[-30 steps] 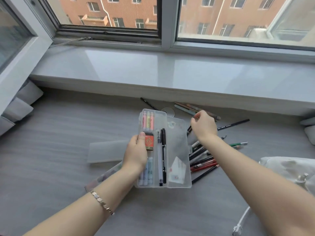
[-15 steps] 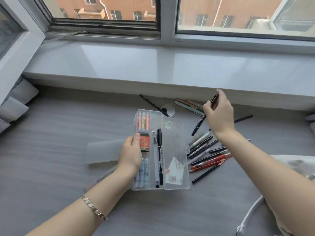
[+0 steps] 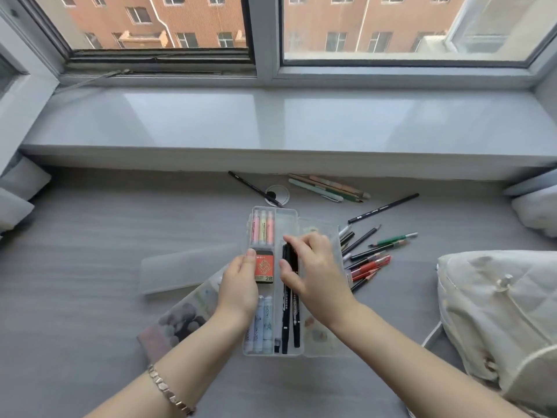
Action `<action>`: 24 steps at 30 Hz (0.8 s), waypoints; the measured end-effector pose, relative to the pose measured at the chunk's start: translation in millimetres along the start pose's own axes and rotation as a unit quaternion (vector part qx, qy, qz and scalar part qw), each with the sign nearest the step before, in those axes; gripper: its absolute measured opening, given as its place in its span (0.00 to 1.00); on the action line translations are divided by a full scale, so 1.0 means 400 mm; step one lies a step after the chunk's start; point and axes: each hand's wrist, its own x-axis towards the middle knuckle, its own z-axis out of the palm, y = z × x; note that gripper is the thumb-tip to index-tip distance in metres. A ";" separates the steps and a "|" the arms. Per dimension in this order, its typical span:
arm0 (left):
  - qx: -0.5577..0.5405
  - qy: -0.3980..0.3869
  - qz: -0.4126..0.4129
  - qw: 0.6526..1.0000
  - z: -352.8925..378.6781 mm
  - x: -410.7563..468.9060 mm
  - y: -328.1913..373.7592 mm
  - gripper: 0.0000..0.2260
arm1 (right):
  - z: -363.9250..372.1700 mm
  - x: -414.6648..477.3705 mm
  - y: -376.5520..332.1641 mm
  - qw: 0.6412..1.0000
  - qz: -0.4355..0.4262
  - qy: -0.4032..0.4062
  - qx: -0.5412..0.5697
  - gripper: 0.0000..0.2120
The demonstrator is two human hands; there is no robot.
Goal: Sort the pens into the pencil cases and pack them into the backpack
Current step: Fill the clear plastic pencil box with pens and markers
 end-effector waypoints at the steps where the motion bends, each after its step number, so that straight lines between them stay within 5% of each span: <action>1: 0.007 -0.001 0.005 1.000 0.000 -0.007 -0.002 0.15 | -0.001 -0.009 0.001 1.000 0.001 -0.011 -0.020 0.26; 5: 0.015 -0.011 0.026 1.000 -0.002 -0.025 -0.012 0.14 | -0.036 -0.030 -0.006 0.992 0.025 -0.116 -0.040 0.35; 12: 0.037 -0.016 0.064 0.997 -0.002 -0.052 -0.019 0.14 | -0.064 -0.055 -0.007 0.989 0.050 -0.141 0.007 0.31; 14: 0.043 -0.017 0.054 0.997 0.000 -0.052 -0.022 0.14 | -0.061 -0.061 -0.006 0.989 0.065 -0.119 0.066 0.32; 17: 0.029 -0.014 0.014 0.999 -0.006 -0.037 -0.025 0.18 | -0.088 -0.063 0.002 0.980 0.141 0.026 0.138 0.28; 19: 0.001 -0.002 -0.007 1.000 -0.016 -0.028 -0.026 0.21 | -0.109 -0.064 0.035 0.951 0.260 0.088 0.144 0.24; 22: -0.019 0.002 -0.037 0.999 -0.033 -0.021 -0.024 0.21 | -0.122 -0.077 0.081 0.835 0.430 -0.030 0.342 0.18; 24: -0.022 0.003 -0.033 0.999 -0.039 -0.023 -0.019 0.21 | -0.127 -0.093 0.063 0.780 0.430 -0.079 0.447 0.20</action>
